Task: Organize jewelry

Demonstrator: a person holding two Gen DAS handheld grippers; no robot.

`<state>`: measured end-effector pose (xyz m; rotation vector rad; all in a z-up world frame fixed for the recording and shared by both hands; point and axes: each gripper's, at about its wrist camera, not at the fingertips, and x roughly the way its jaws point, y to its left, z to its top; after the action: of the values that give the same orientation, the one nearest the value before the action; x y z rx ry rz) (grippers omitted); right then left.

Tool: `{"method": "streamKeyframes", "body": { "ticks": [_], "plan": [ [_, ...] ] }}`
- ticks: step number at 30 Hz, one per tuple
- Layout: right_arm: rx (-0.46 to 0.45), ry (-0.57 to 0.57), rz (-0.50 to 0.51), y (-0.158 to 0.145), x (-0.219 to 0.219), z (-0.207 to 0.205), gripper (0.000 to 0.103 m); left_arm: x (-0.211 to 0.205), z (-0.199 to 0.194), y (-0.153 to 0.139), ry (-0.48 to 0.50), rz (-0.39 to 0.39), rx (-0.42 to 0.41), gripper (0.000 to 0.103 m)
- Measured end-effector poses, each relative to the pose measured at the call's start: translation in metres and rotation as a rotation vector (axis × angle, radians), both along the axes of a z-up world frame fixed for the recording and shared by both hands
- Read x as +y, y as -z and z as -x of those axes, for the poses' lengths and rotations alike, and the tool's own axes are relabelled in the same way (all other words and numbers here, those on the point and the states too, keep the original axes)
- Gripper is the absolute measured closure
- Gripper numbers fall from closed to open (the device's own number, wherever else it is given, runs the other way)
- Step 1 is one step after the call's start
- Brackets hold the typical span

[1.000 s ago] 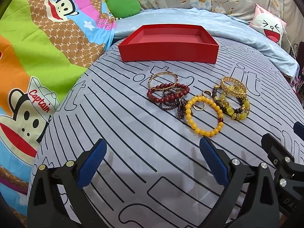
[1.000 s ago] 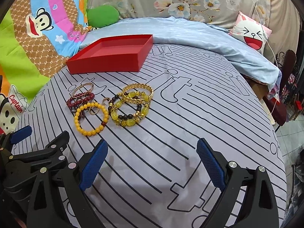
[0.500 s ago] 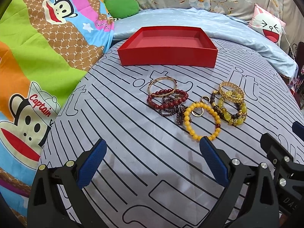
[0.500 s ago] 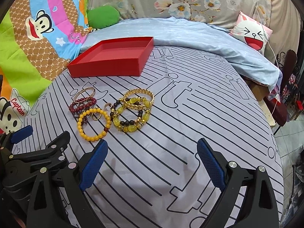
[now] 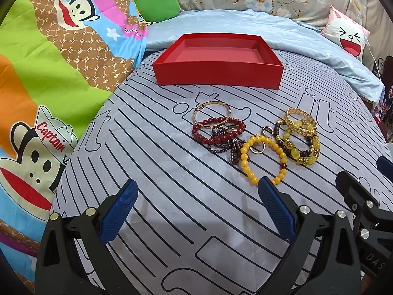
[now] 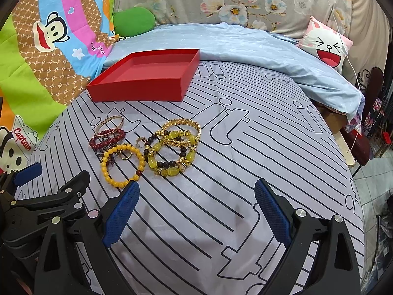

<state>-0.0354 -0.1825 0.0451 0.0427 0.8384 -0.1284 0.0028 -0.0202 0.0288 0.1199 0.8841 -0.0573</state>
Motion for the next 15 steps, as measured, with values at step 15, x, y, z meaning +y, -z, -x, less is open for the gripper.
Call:
{"method": "streamKeyframes", "body": {
  "ticks": [15],
  "plan": [
    [0.004,0.004,0.001,-0.0009,-0.0011,-0.0036,0.012,0.0027,-0.0032,-0.0008,0.0,0.008,0.007,0.009]
  ]
}}
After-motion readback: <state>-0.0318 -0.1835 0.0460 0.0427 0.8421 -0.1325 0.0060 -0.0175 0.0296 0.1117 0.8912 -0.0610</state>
